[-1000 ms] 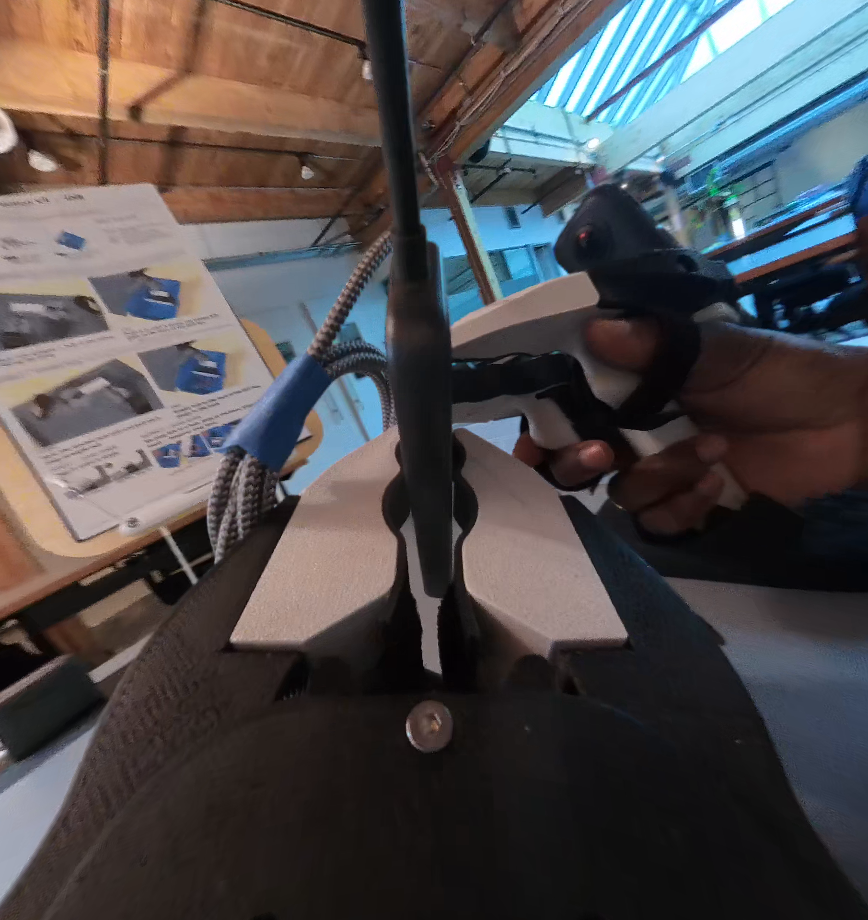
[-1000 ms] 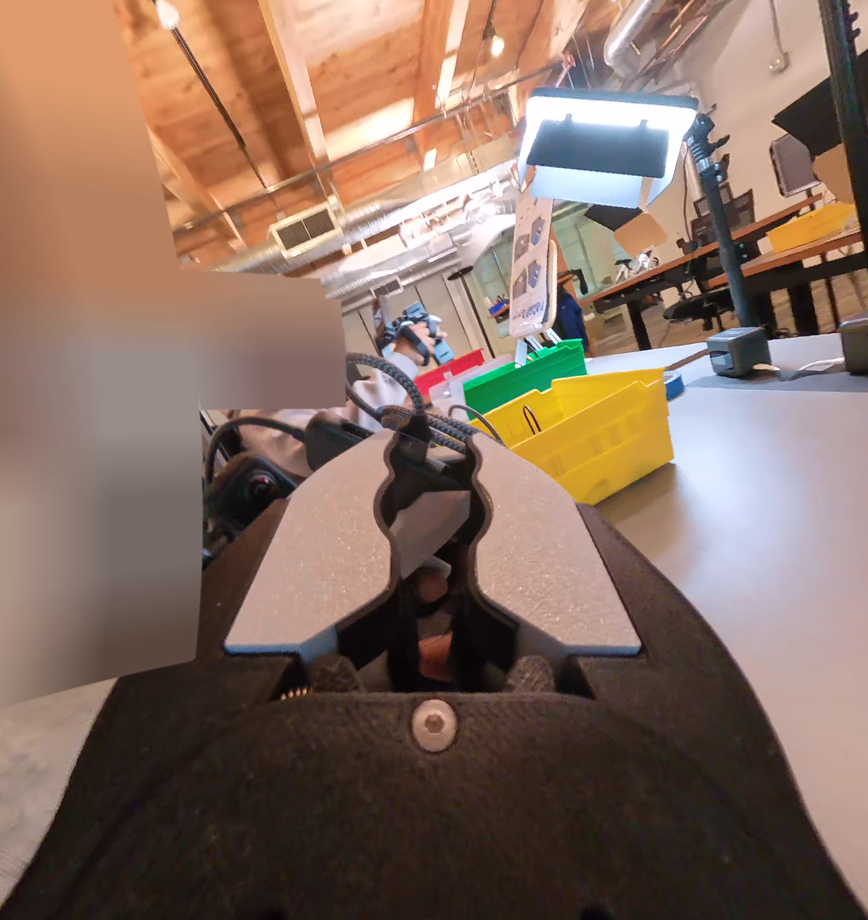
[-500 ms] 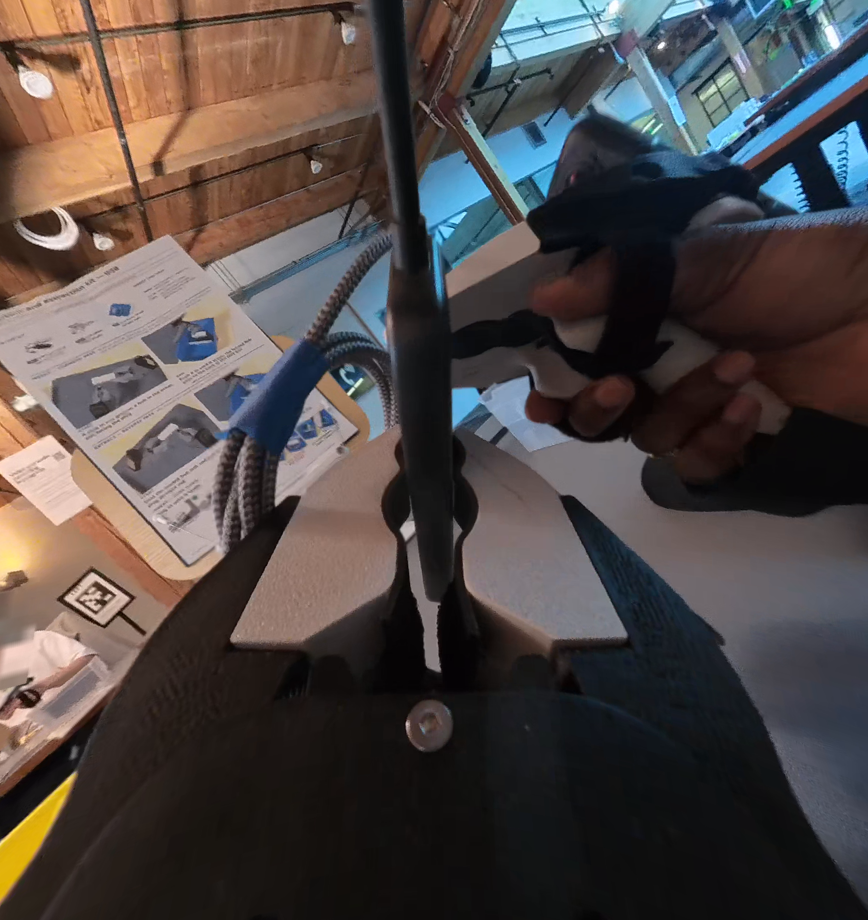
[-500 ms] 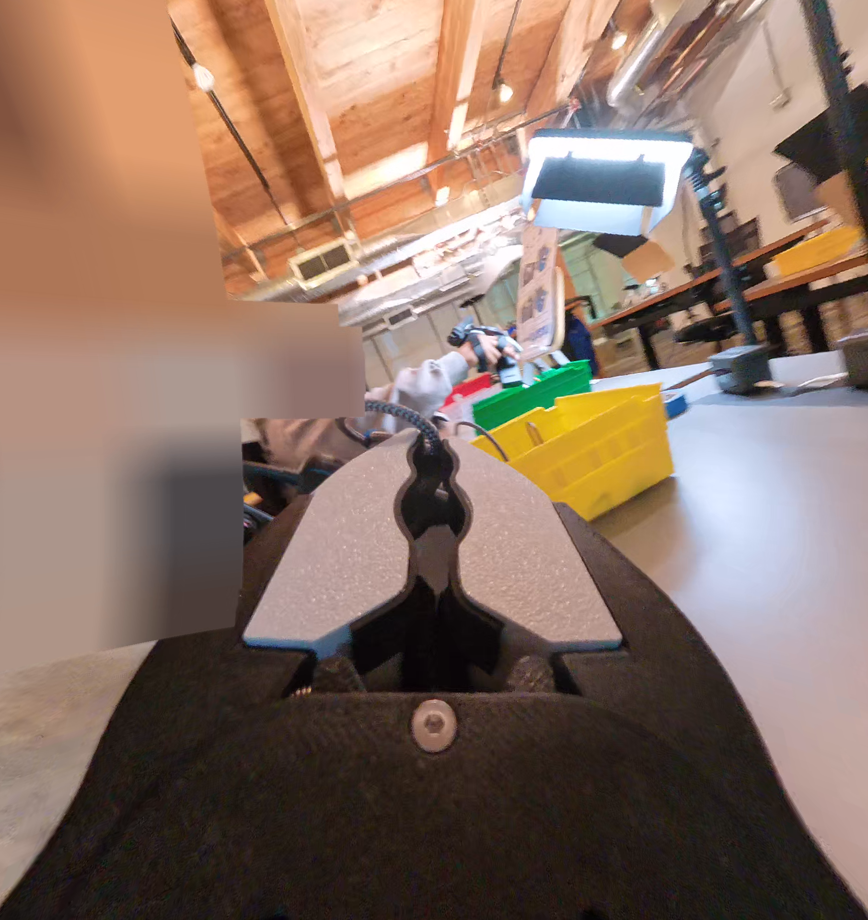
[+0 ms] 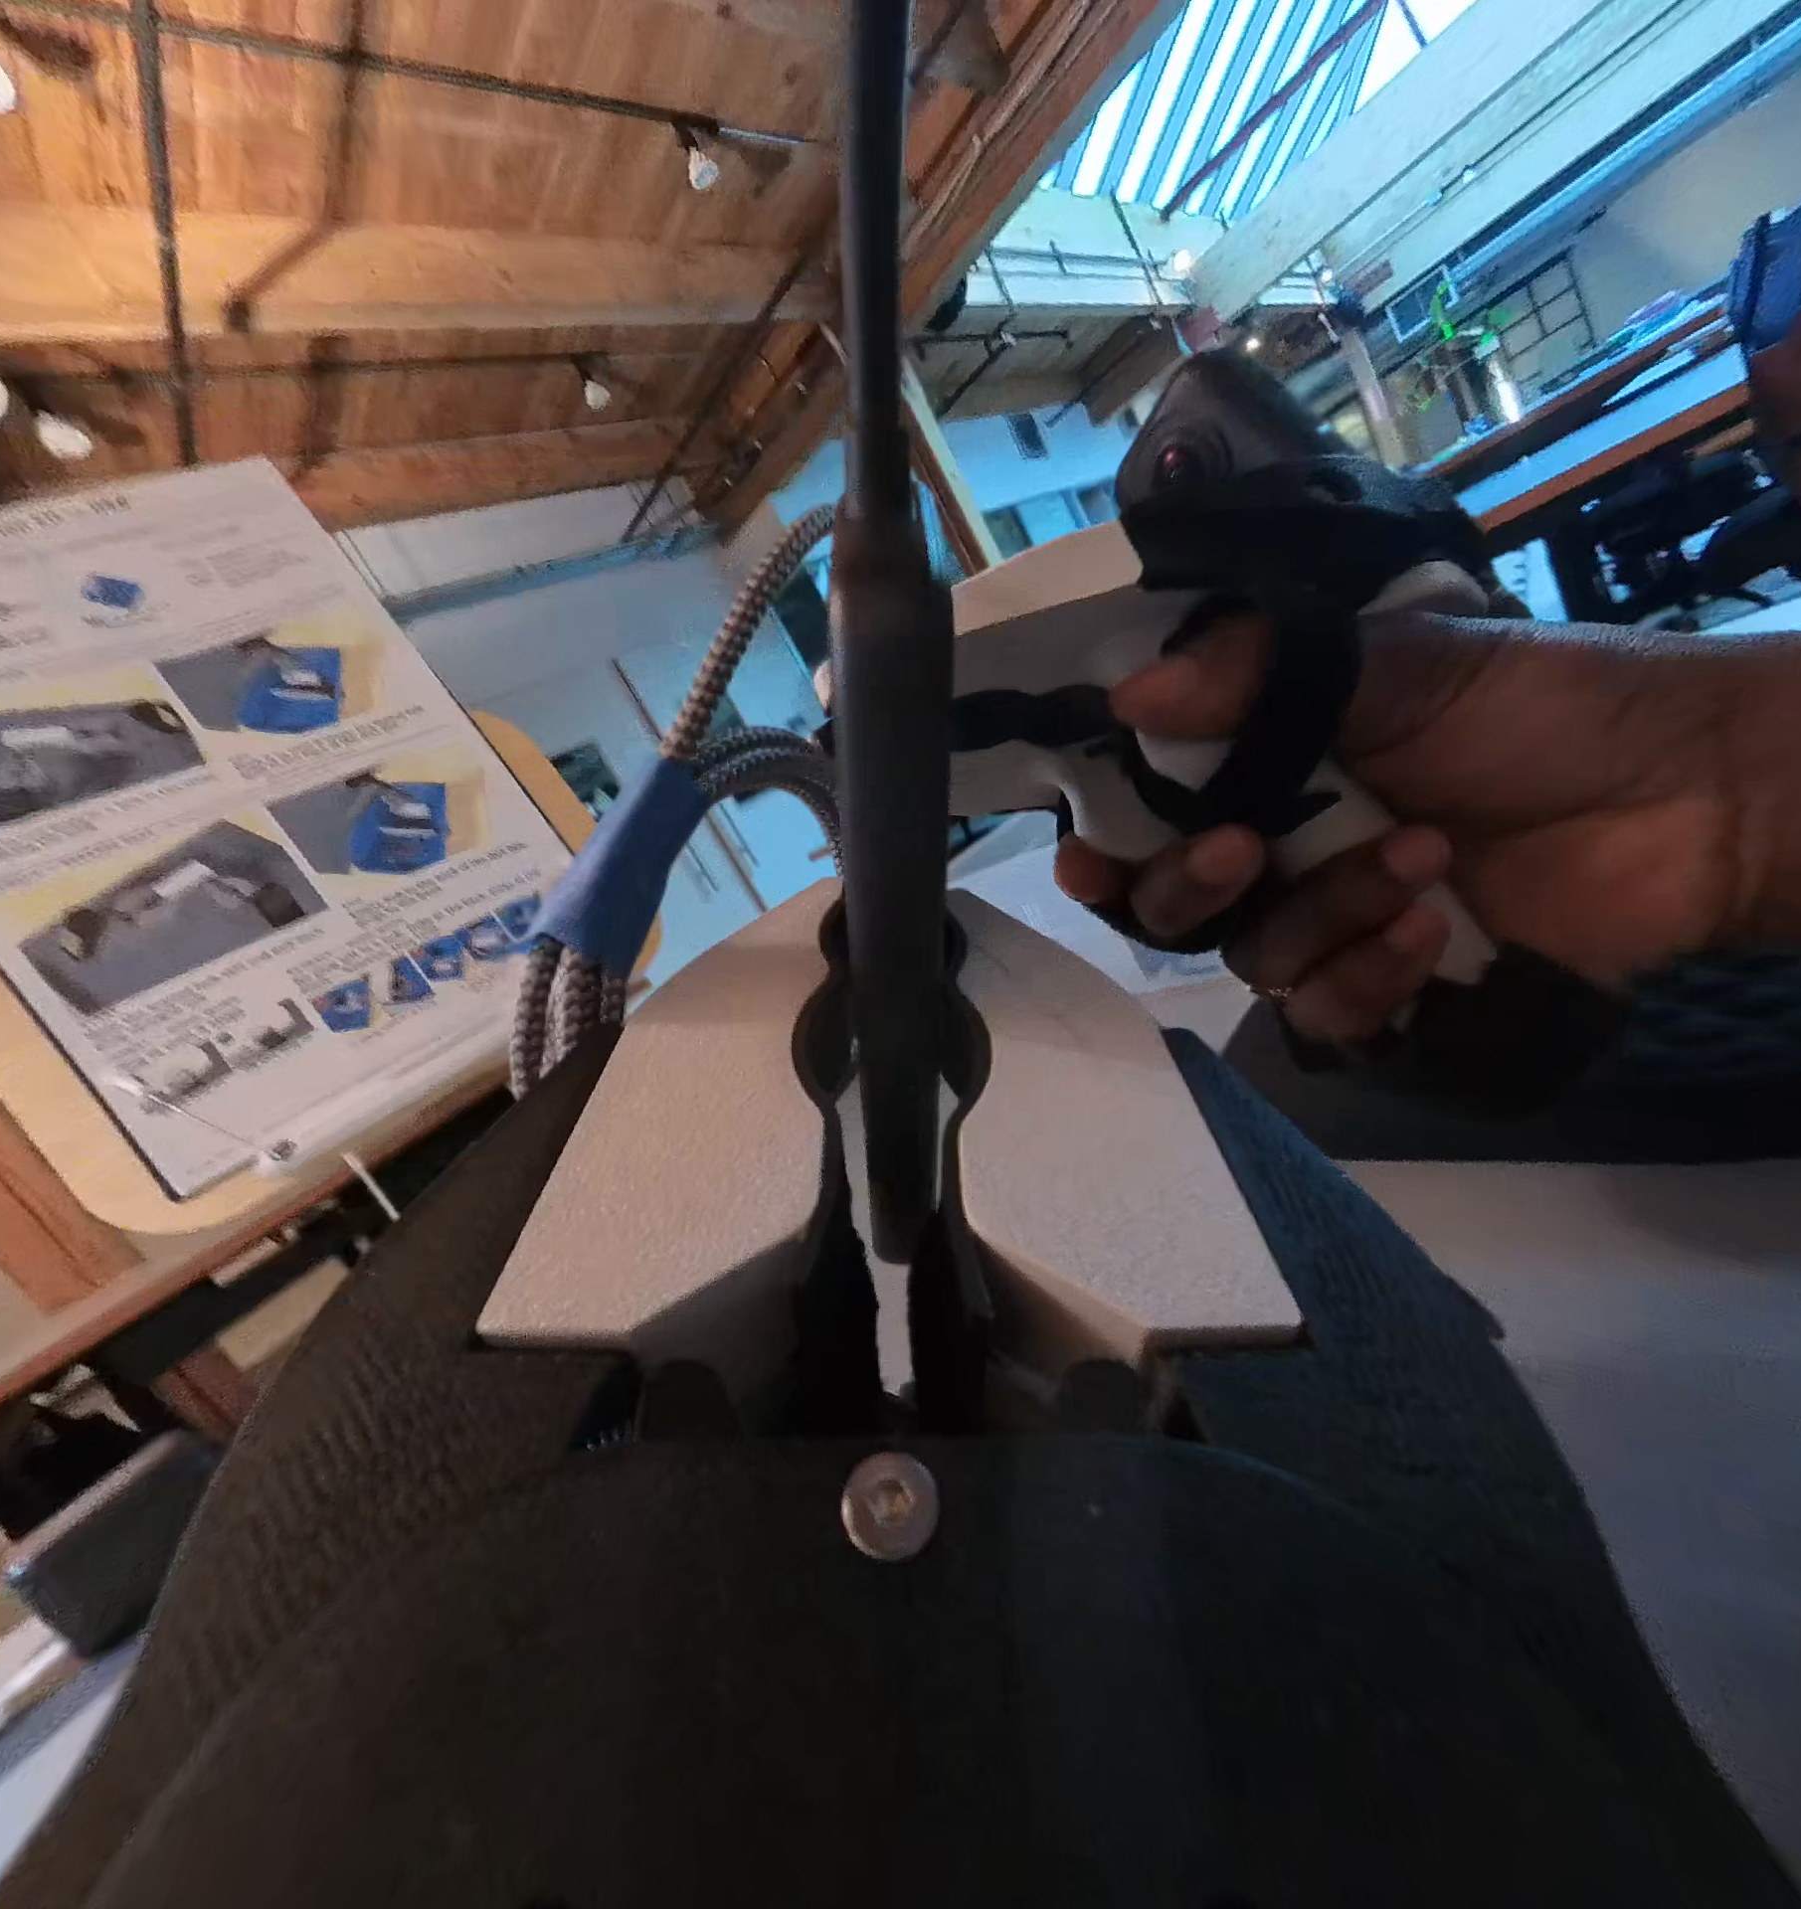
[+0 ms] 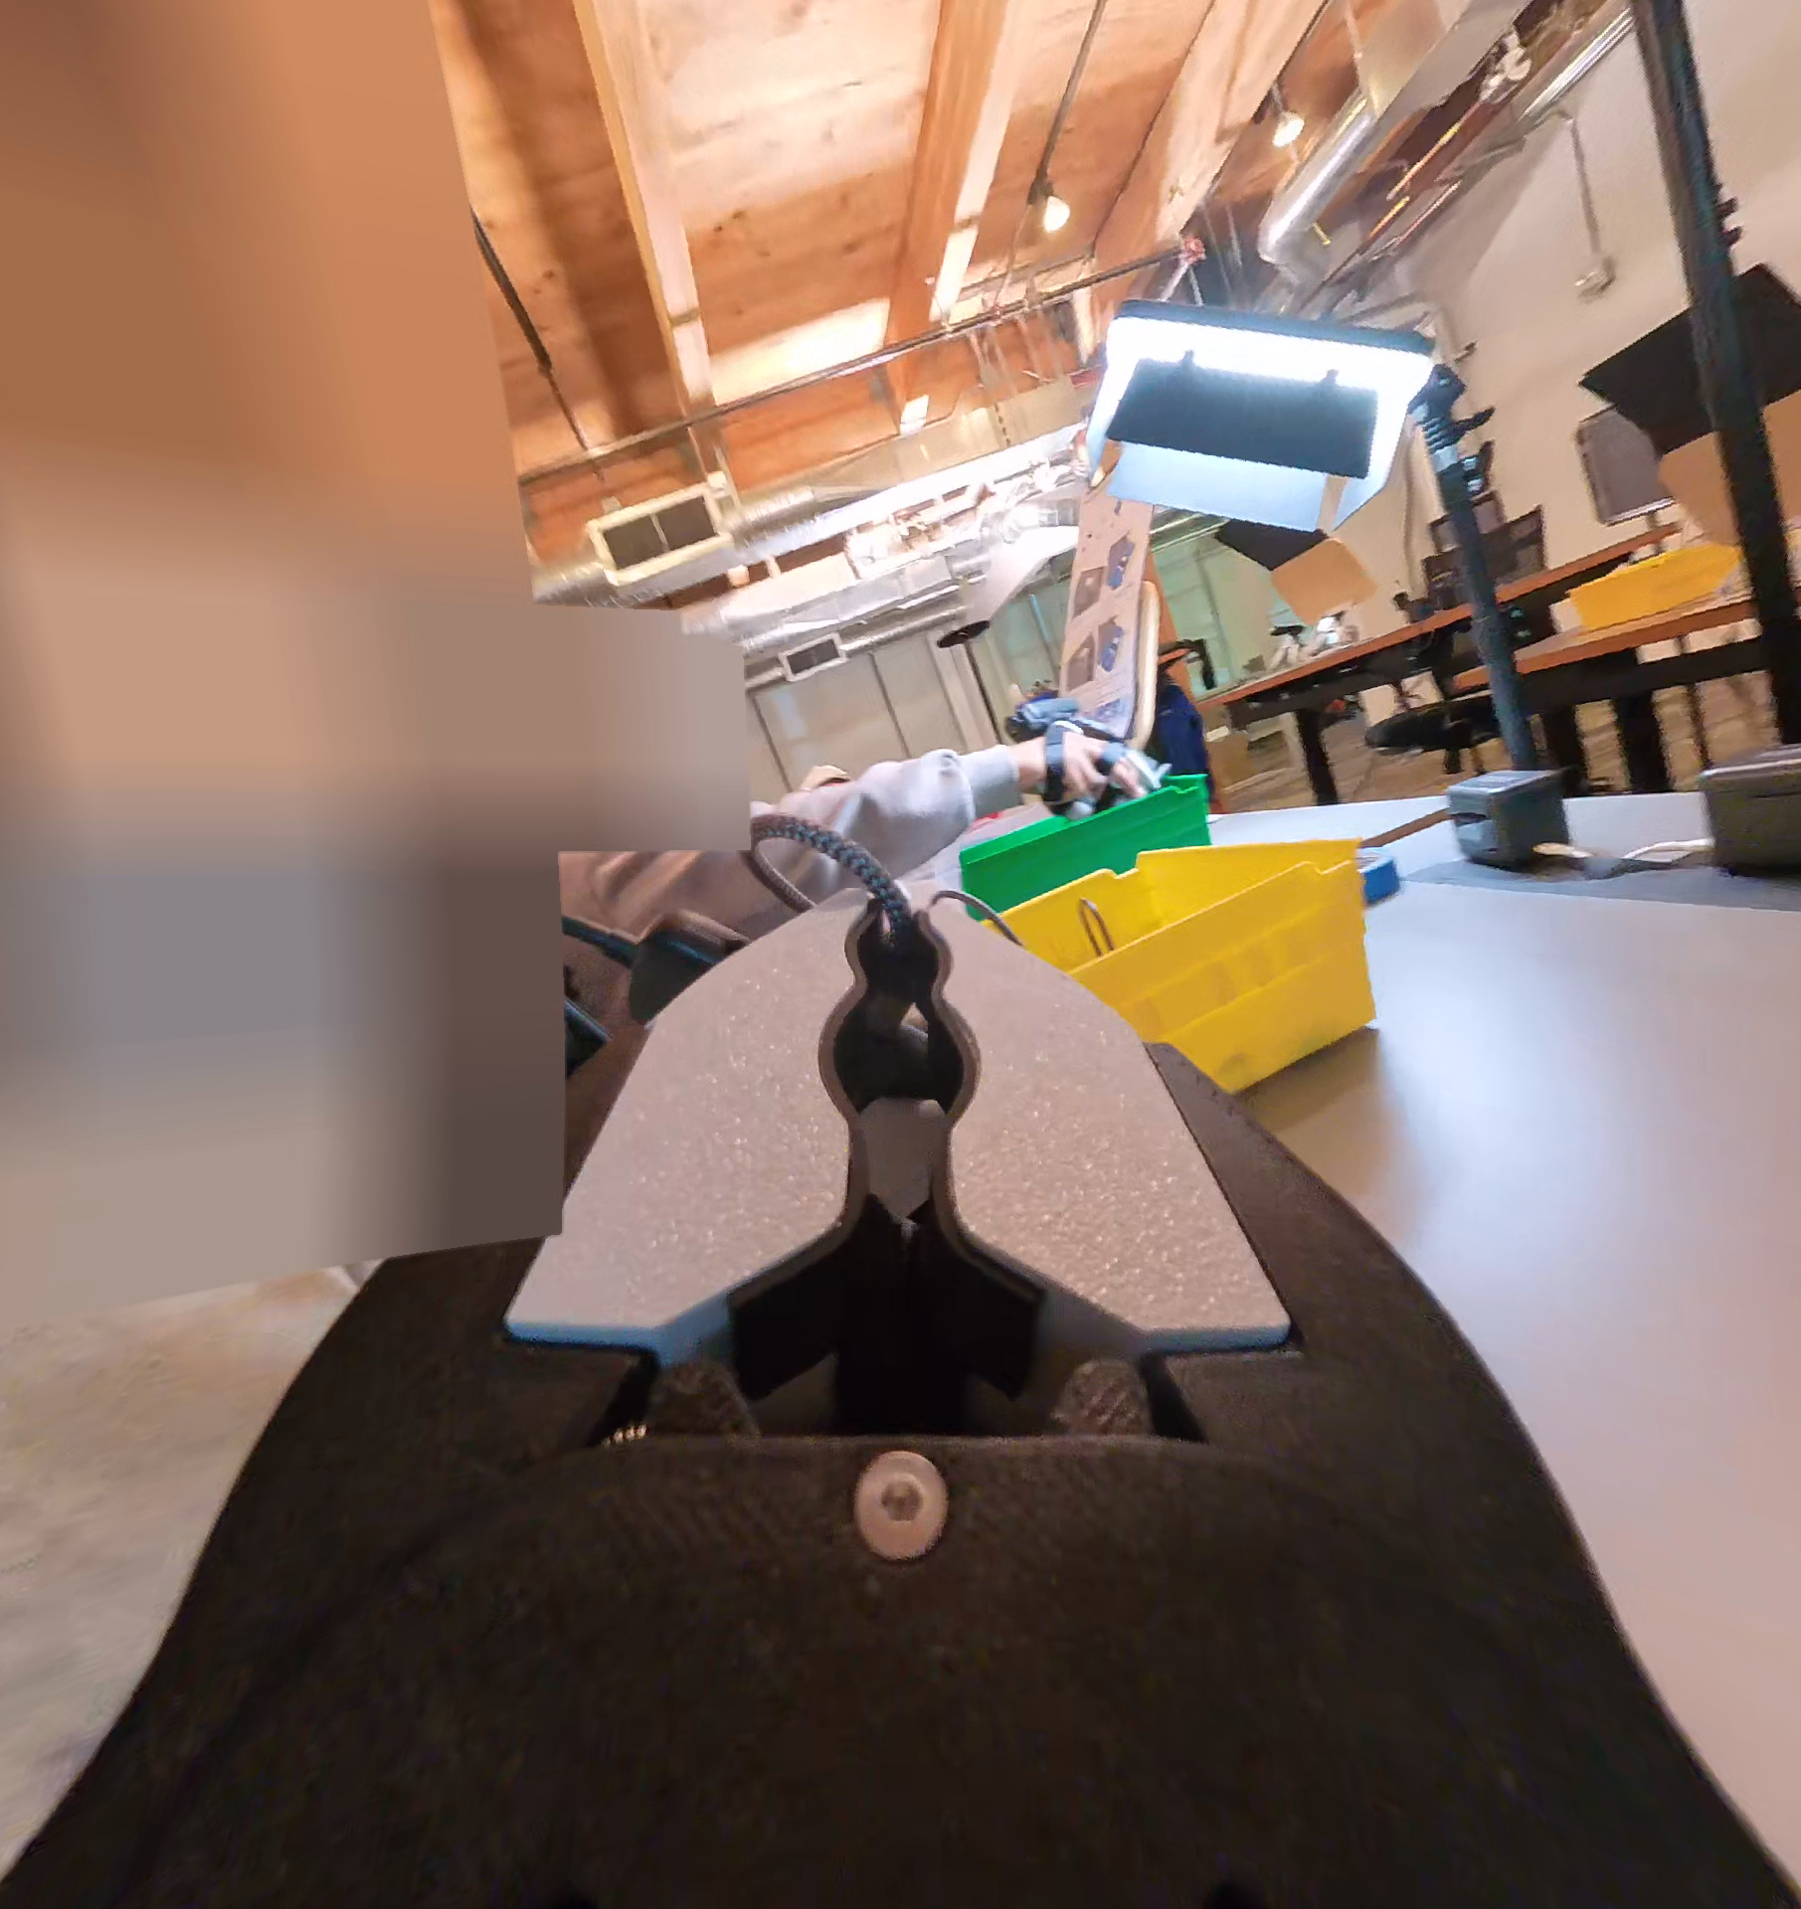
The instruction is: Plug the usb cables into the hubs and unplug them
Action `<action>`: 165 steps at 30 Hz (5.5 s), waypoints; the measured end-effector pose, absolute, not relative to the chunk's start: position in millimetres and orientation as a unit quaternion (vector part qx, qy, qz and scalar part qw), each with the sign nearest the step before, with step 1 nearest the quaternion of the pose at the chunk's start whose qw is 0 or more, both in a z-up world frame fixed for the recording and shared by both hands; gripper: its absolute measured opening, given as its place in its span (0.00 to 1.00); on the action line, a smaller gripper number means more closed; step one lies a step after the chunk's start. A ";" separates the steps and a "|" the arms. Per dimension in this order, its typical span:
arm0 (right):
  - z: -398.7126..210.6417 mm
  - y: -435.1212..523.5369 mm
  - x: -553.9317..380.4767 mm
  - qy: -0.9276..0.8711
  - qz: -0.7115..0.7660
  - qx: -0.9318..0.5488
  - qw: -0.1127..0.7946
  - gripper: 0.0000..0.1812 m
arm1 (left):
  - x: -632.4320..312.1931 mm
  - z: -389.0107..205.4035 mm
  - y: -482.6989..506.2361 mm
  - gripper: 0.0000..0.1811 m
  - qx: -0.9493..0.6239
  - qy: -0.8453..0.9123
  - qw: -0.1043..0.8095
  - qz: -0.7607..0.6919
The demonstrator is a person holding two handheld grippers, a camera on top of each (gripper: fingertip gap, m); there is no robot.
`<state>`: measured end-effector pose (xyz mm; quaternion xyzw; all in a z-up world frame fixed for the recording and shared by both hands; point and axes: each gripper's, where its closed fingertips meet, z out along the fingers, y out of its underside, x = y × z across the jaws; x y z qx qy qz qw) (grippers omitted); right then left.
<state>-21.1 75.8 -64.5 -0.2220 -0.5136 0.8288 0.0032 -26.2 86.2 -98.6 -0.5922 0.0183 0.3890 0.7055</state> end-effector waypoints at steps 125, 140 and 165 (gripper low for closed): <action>-3.6 171.0 40.8 -0.651 0.704 0.065 0.277 0.07 | -28.1 -134.1 108.3 0.21 -0.685 -0.079 0.715 0.116; 61.4 342.4 -13.8 -0.570 0.476 -0.214 0.634 0.07 | -40.8 -110.1 86.5 0.21 -0.610 -0.121 0.774 0.123; -134.2 475.1 -176.2 -0.630 0.364 -0.583 0.360 0.25 | -38.7 -116.9 92.6 0.20 -0.628 -0.102 0.760 0.135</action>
